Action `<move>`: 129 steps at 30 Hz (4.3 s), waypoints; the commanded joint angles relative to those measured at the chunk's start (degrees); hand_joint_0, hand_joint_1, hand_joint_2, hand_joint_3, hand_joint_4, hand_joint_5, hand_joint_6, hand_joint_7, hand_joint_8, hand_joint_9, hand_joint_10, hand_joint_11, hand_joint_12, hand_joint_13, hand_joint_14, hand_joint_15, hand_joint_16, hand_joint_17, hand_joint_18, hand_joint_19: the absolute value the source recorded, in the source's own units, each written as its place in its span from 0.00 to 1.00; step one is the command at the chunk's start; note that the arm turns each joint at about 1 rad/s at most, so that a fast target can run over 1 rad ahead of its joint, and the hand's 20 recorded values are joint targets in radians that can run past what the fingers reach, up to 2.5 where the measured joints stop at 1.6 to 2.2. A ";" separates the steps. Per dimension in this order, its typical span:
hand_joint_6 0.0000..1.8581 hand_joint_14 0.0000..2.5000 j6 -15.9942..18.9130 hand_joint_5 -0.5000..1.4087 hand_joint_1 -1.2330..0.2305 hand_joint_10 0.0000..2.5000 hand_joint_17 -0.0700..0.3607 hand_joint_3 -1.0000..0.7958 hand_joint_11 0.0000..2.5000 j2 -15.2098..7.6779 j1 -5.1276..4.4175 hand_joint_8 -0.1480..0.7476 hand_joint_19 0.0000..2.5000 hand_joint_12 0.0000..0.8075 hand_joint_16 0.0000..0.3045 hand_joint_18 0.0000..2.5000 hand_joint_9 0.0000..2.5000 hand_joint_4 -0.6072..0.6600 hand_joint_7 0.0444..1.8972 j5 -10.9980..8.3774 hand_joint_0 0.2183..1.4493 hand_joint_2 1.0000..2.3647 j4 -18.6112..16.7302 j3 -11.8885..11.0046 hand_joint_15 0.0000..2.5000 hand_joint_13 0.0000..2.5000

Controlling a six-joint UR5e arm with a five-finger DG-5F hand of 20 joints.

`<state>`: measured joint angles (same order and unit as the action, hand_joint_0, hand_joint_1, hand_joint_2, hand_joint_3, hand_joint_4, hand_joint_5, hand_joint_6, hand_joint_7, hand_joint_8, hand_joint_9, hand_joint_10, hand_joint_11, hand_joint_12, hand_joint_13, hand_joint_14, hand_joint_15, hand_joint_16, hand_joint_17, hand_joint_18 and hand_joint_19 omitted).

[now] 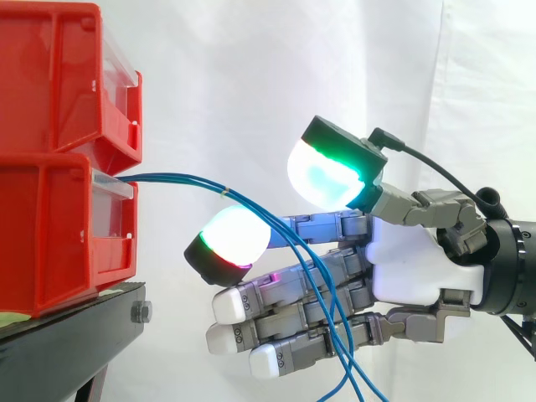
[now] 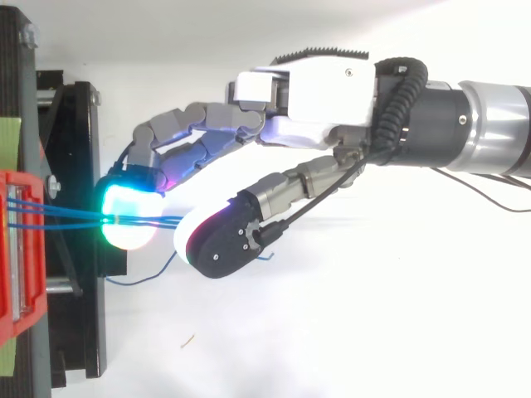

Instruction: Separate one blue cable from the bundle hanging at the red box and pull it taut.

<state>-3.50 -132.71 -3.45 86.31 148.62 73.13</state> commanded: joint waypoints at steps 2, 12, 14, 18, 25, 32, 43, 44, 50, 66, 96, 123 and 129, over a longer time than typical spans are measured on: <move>0.27 0.00 -0.01 0.20 0.47 0.00 0.34 0.32 0.09 0.00 0.02 0.51 0.09 0.38 0.11 0.21 0.27 0.69 0.57 0.00 0.33 0.00 0.00 0.00 0.07 0.23; 0.27 0.00 -0.10 0.21 0.52 0.00 0.34 0.35 0.10 0.00 0.28 0.51 0.09 0.38 0.11 0.23 0.30 0.67 0.59 0.17 0.36 0.01 0.09 0.00 0.07 0.26; 0.27 0.00 -0.10 0.21 0.50 0.00 0.34 0.37 0.10 0.00 0.46 0.51 0.09 0.38 0.11 0.23 0.30 0.67 0.59 0.35 0.37 0.01 0.00 0.00 0.07 0.26; 0.27 0.00 -0.28 0.22 0.42 0.00 0.34 0.45 0.11 0.00 0.99 0.53 0.08 0.39 0.11 0.26 0.31 0.66 0.68 0.70 0.38 0.01 0.00 0.00 0.07 0.28; 0.36 0.00 -1.42 0.19 0.36 0.00 0.35 0.46 0.14 0.00 2.04 0.55 0.07 0.42 0.12 0.27 0.32 0.67 0.56 0.70 0.37 0.01 -0.35 0.00 0.07 0.29; 0.38 0.00 -2.30 0.18 0.46 0.00 0.34 0.28 0.14 0.00 2.31 0.54 0.08 0.39 0.11 0.26 0.31 0.67 0.52 0.70 0.30 0.00 -0.62 0.00 0.08 0.28; 0.37 0.00 -2.92 0.19 0.44 0.00 0.34 0.45 0.15 0.00 2.31 0.55 0.08 0.40 0.11 0.27 0.33 0.66 0.55 0.61 0.36 0.01 -1.23 0.00 0.08 0.29; 0.37 0.00 -3.00 0.19 0.42 0.00 0.35 0.48 0.15 0.00 2.31 0.57 0.07 0.42 0.12 0.28 0.33 0.67 0.53 0.44 0.37 0.01 -1.41 0.00 0.08 0.30; 0.43 0.00 -3.44 0.17 0.35 0.00 0.35 0.49 0.18 0.00 2.31 0.57 0.07 0.43 0.12 0.28 0.33 0.69 0.47 0.35 0.39 0.01 -1.50 0.09 0.09 0.30; 0.46 0.00 -4.32 0.16 0.30 0.01 0.33 0.35 0.21 0.00 2.13 0.55 0.08 0.41 0.11 0.28 0.32 0.69 0.45 0.44 0.37 0.01 -1.67 0.00 0.10 0.30; 0.49 0.00 -3.53 0.16 0.26 0.01 0.33 0.39 0.26 0.00 1.16 0.56 0.10 0.42 0.11 0.31 0.37 0.57 0.52 0.00 0.39 0.01 -1.85 0.00 0.13 0.35; 0.48 0.01 -2.74 0.16 0.27 0.01 0.33 0.35 0.41 0.00 0.99 0.56 0.14 0.47 0.10 0.34 0.41 0.52 0.54 0.17 0.41 0.01 -2.02 0.00 0.43 0.49; 0.48 0.01 -2.65 0.16 0.27 0.01 0.34 0.34 0.43 0.00 1.08 0.56 0.17 0.47 0.11 0.36 0.41 0.53 0.52 0.17 0.42 0.01 -2.02 -0.09 0.52 0.52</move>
<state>-6.20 -132.71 -2.44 86.49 146.61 73.10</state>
